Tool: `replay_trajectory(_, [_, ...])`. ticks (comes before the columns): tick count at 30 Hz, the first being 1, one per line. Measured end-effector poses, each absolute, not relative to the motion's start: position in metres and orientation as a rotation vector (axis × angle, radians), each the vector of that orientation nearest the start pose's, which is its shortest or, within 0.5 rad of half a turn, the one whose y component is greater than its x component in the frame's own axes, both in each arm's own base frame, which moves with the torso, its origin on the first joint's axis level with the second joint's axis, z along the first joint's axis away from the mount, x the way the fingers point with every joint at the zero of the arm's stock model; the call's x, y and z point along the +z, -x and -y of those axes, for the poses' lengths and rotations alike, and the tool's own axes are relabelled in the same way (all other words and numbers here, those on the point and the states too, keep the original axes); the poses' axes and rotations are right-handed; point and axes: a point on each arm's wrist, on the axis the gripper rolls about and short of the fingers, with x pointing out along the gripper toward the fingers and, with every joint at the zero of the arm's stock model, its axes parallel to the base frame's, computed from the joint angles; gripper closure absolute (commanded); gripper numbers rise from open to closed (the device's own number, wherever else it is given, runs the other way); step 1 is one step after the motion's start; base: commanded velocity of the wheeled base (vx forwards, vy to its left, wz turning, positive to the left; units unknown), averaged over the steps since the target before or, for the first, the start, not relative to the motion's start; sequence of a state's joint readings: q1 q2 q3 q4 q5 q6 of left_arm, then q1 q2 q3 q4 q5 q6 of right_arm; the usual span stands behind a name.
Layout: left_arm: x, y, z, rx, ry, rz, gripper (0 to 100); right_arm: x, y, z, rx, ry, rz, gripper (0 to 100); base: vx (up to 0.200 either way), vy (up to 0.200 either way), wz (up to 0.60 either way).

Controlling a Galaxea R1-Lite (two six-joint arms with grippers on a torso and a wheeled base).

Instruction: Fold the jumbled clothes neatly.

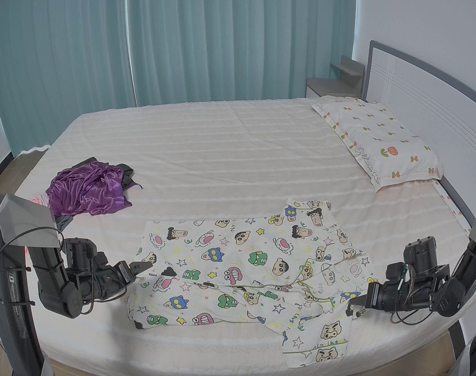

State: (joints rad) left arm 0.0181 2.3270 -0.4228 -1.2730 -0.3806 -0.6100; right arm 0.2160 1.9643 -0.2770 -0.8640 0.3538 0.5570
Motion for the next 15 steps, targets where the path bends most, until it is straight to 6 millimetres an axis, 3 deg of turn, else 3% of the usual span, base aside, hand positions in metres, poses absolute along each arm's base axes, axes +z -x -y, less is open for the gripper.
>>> replay_trajectory(15, [-0.031,-0.302,0.003,-0.15,0.709,-0.714,0,0.042,-0.282,-0.036,0.244,-0.782,-0.827,100,0.0,0.0,0.0])
